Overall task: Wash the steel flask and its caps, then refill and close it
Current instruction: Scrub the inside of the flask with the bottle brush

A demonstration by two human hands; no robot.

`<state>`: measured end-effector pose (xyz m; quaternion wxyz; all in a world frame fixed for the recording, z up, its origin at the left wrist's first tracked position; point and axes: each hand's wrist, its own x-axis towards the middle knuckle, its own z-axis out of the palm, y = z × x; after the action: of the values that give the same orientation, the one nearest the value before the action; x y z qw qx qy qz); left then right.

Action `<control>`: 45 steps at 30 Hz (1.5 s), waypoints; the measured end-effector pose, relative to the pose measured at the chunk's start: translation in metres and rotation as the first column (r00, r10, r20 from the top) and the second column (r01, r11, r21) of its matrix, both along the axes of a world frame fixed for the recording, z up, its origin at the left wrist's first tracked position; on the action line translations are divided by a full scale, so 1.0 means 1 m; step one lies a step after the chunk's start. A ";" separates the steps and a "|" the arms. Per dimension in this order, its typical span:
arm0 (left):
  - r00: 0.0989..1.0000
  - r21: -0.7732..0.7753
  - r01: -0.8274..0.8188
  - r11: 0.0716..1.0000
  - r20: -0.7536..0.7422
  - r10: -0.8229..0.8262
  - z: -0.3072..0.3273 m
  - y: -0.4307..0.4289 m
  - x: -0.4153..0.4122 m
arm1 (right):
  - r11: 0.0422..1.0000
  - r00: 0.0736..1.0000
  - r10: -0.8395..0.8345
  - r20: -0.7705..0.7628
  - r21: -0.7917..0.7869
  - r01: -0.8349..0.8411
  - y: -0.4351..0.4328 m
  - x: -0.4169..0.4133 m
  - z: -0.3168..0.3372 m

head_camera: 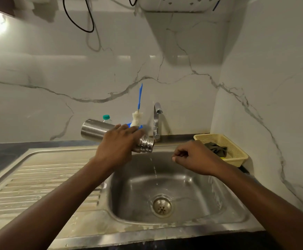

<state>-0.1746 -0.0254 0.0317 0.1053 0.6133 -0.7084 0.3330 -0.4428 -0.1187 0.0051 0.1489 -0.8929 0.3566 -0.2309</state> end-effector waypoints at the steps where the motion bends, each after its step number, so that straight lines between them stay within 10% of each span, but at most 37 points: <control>1: 0.994 -0.015 0.004 1.000 -0.111 -0.006 0.002 0.000 -0.002 | 1.000 1.000 0.000 0.007 -0.005 0.000 0.000 -0.001 0.004; 9: 0.529 -0.107 0.090 0.990 -0.838 -0.138 -0.018 -0.008 -0.005 | 0.999 0.997 -0.023 0.074 -0.031 0.025 0.001 0.010 0.044; 20: -0.022 -0.181 0.076 0.981 -0.983 -0.180 -0.103 -0.015 0.010 | 0.961 0.988 -0.061 0.142 0.275 0.020 -0.033 0.118 0.077; 32: -0.205 -0.165 0.078 0.983 -0.968 -0.146 -0.112 -0.025 0.028 | 0.762 0.883 -0.419 0.213 0.611 0.214 -0.131 0.241 0.088; 45: -0.202 -0.169 0.082 0.982 -0.968 -0.149 -0.115 -0.027 0.026 | 0.942 0.910 -0.331 0.249 0.144 0.303 -0.167 0.262 0.088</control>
<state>-0.1490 -0.0529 -0.0836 0.6558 0.5762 -0.4152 -0.2562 -0.1813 -0.2859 0.0934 0.2020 -0.7745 0.4846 -0.3527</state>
